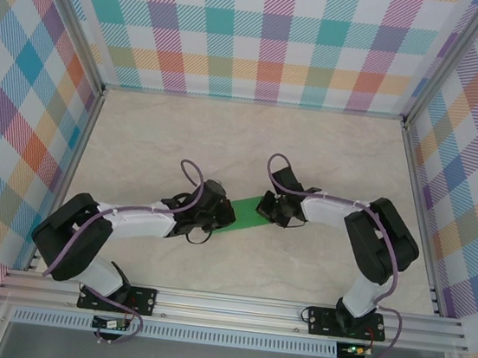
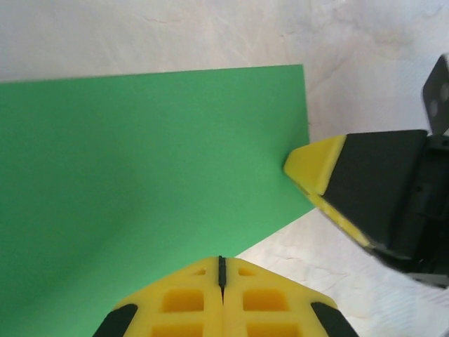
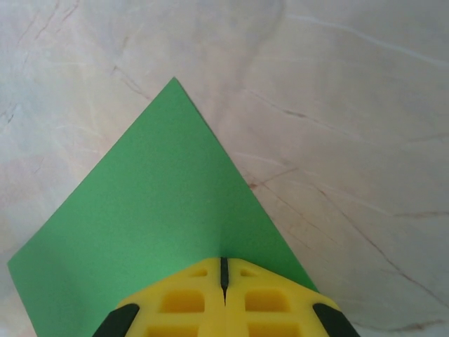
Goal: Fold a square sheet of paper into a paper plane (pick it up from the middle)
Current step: Rotate the square sheet of paper at the center of the table.
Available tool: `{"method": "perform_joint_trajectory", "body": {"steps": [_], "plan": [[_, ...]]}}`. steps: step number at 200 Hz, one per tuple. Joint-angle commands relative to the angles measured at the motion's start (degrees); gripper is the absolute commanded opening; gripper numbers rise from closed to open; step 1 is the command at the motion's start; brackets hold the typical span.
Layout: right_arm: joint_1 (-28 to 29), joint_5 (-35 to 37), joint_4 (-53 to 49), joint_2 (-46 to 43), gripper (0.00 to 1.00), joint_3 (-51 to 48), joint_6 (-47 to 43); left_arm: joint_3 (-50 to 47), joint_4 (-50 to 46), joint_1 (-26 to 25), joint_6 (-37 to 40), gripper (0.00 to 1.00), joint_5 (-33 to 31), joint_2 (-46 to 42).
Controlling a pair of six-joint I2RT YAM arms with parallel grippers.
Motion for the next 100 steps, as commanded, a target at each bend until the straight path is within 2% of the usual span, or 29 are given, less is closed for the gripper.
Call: {"method": "perform_joint_trajectory", "body": {"steps": [1, 51, 100], "plan": [[-0.1, 3.2, -4.5, 2.0, 0.00, -2.7, 6.1, -0.5, 9.9, -2.4, -10.0, 0.00, -3.3, 3.6], [-0.1, 2.3, -3.8, 3.3, 0.00, -4.5, 8.0, -3.5, 20.7, -6.1, -19.6, 0.00, -7.2, 10.7], [-0.1, 2.6, -4.1, 4.2, 0.00, -5.9, 7.7, -5.8, 19.2, -6.3, -21.1, 0.00, -12.0, 10.0]]}}
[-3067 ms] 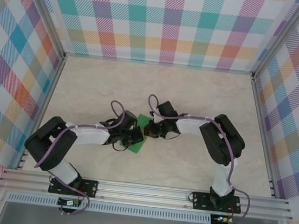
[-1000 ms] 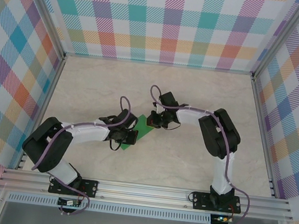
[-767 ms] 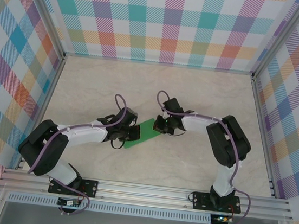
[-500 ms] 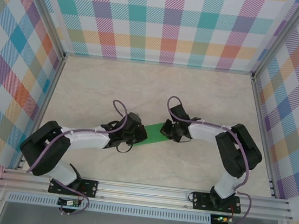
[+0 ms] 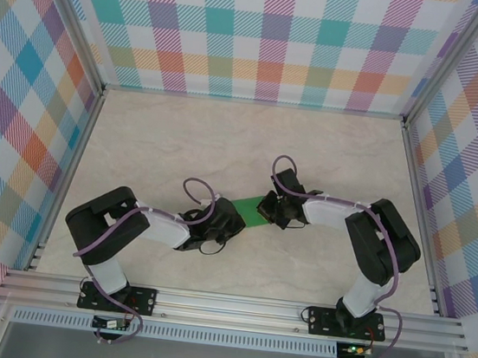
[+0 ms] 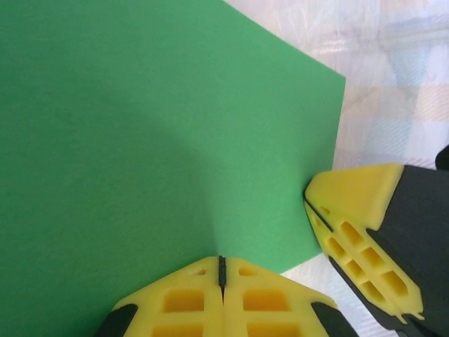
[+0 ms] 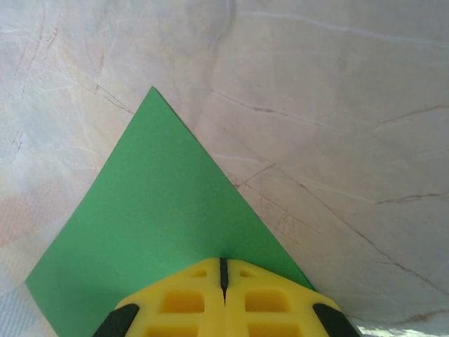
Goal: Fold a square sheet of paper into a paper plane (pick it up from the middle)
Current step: Rotate the square sheet of paper at the center of the table.
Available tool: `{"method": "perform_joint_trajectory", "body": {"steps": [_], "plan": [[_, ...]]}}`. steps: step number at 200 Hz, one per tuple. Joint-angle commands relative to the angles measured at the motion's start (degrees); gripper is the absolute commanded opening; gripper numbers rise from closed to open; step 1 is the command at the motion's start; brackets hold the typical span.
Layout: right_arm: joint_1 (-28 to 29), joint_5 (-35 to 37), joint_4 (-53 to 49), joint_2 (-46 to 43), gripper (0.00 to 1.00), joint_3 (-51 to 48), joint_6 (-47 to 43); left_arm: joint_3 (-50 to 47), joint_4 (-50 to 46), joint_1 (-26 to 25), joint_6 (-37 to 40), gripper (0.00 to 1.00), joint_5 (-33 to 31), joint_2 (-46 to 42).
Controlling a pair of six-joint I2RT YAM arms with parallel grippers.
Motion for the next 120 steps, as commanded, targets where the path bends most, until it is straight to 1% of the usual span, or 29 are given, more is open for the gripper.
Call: {"method": "perform_joint_trajectory", "body": {"steps": [1, 71, 120], "plan": [[-0.1, 3.4, -7.1, 4.5, 0.00, -4.0, 0.9, -1.6, 0.3, -0.7, -2.8, 0.00, -4.3, -0.8], [-0.3, 6.4, -9.9, 7.3, 0.00, -4.7, -0.3, -6.2, -7.5, -1.1, -9.6, 0.00, -8.8, -4.9], [-0.9, 7.5, -10.2, 8.1, 0.00, -5.7, -1.3, -10.7, -17.1, -0.9, -13.2, 0.00, -13.4, -12.3]]}}
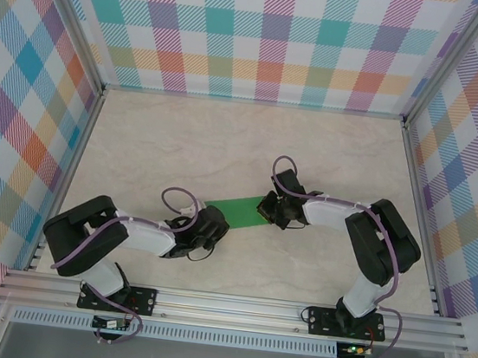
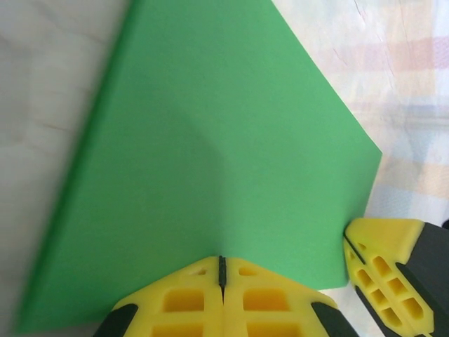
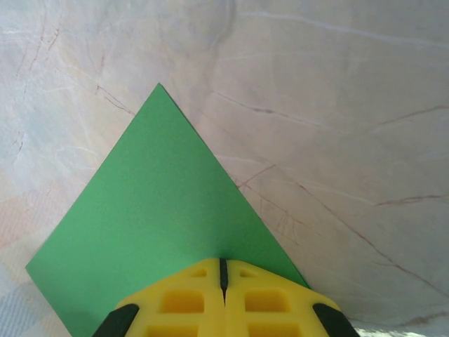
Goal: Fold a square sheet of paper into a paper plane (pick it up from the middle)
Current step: Rotate the square sheet of paper at the center of the table.
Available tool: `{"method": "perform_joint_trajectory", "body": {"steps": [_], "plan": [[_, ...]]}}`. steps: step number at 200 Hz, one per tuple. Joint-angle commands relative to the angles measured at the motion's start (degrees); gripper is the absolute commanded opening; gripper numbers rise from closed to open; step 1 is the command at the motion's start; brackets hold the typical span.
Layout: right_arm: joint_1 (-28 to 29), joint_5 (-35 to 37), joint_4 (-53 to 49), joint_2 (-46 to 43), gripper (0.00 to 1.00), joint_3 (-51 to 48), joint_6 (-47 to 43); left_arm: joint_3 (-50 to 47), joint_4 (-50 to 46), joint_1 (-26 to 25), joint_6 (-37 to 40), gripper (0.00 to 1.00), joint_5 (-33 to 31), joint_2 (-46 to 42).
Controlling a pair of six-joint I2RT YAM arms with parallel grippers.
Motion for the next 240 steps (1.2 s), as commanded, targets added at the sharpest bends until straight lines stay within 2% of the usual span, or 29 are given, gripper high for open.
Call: {"method": "perform_joint_trajectory", "body": {"steps": [1, 40, 68, 111, 147, 189, 198, 211, 220, 240], "plan": [[-0.5, 7.2, -10.5, 7.5, 0.00, -4.8, -1.1, -3.0, -11.3, -0.1, -2.6, 0.00, -4.6, -2.8], [-0.7, 7.2, -10.6, 8.2, 0.00, -4.7, -1.6, -6.1, -13.5, 0.1, -4.4, 0.00, -3.5, -5.2], [-0.7, 6.9, -10.5, 8.2, 0.00, -4.3, -1.8, -7.6, -16.9, 0.1, -5.5, 0.00, -5.2, -8.7], [-0.7, 6.7, -10.9, 8.4, 0.00, -3.6, -2.7, -7.4, -22.1, 1.4, -3.1, 0.00, -6.5, -14.3], [-0.7, 6.3, -11.4, 7.8, 0.00, -2.2, -4.6, -5.5, -23.8, 4.3, 3.6, 0.00, -3.8, -16.4], [-0.6, 2.5, -12.0, 4.6, 0.01, 4.7, -14.8, 2.0, -30.8, 10.6, 17.9, 0.00, 0.6, -19.8], [-0.4, 1.5, -12.3, 4.1, 0.02, 6.9, -17.1, 4.8, -33.7, 12.7, 21.4, 0.06, 2.1, -19.5], [0.5, 0.4, -12.9, 3.4, 0.06, 10.1, -19.8, 8.2, -38.1, 16.2, 26.1, 0.25, 4.3, -18.3], [1.6, -0.5, -13.2, 3.3, 0.14, 12.1, -21.1, 10.5, -40.5, 18.4, 29.0, 0.38, 5.4, -17.4], [4.6, -2.4, -13.1, 4.6, 0.28, 16.3, -22.1, 14.4, -44.7, 22.4, 33.6, 0.57, 6.3, -14.9]]}}
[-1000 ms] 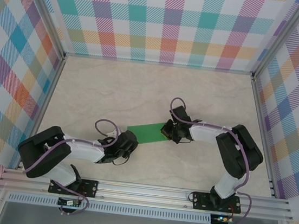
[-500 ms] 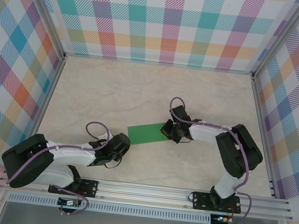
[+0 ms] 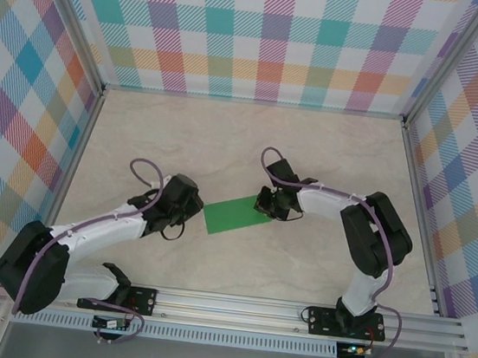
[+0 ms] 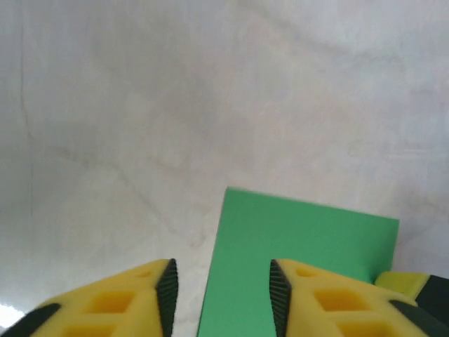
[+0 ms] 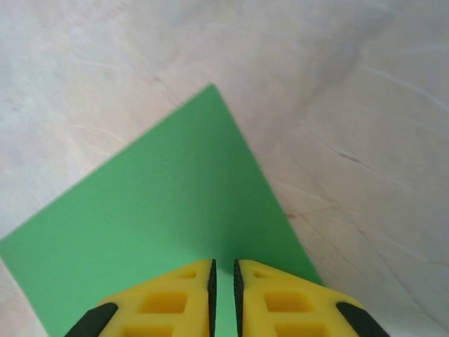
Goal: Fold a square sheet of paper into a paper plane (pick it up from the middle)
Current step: Rotate the square sheet of paper at the center of the table.
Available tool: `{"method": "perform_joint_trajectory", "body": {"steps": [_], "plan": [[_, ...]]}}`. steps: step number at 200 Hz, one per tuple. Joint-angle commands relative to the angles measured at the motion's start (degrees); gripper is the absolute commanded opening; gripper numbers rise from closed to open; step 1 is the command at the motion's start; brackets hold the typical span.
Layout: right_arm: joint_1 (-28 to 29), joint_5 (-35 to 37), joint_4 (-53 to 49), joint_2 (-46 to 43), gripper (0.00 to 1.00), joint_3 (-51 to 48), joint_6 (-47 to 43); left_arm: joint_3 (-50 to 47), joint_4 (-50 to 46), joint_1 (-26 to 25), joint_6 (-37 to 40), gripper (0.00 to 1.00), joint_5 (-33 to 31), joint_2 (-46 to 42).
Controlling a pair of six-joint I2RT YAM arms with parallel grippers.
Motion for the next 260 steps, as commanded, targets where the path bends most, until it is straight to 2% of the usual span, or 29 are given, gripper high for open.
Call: {"method": "perform_joint_trajectory", "body": {"steps": [1, 23, 37, 64, 93, 117, 147, 184, 203, 217, 260], "plan": [[3.7, -2.0, -2.7, 1.4, 0.28, 5.4, -5.4, 4.2, -9.6, 4.3, 10.5, 0.58, 2.8, 2.6], [7.3, -1.9, -4.7, 5.2, 0.34, 11.1, -5.3, 5.9, -10.9, 8.6, 12.4, 0.76, 2.1, 3.5], [8.9, -2.7, -4.7, 7.7, 0.36, 14.1, -4.9, 6.0, -10.6, 11.5, 13.3, 0.84, 2.7, 3.4], [11.6, -3.6, -6.3, 12.8, 0.37, 20.7, -5.0, 6.2, -11.3, 16.3, 14.8, 0.93, 4.3, 3.0], [13.0, -5.0, -8.5, 18.2, 0.37, 26.7, -5.9, 6.8, -13.5, 18.7, 17.2, 1.00, 5.2, 2.8], [14.2, -6.5, -11.5, 21.4, 0.36, 30.4, -8.8, 6.7, -14.5, 19.3, 18.0, 1.00, 5.0, 2.4], [15.5, -9.2, -14.5, 22.5, 0.34, 28.8, -15.4, 6.5, -14.7, 19.5, 18.3, 1.00, 5.3, 2.2], [15.8, -12.0, -16.4, 15.6, 0.33, 16.1, -31.8, 6.7, -13.9, 19.6, 19.5, 1.00, 7.9, 3.4], [15.0, -8.1, -16.7, 9.0, 0.33, 9.8, -37.8, 6.7, -13.0, 19.5, 20.9, 1.00, 10.4, 4.5], [12.9, -4.2, -16.7, 4.9, 0.33, 8.5, -35.5, 6.7, -12.4, 19.5, 21.6, 1.00, 12.5, 5.3], [5.3, 4.4, -12.8, -1.8, 0.45, 4.4, -16.3, 6.5, -11.3, 18.7, 22.7, 1.00, 17.6, 6.2]]}}
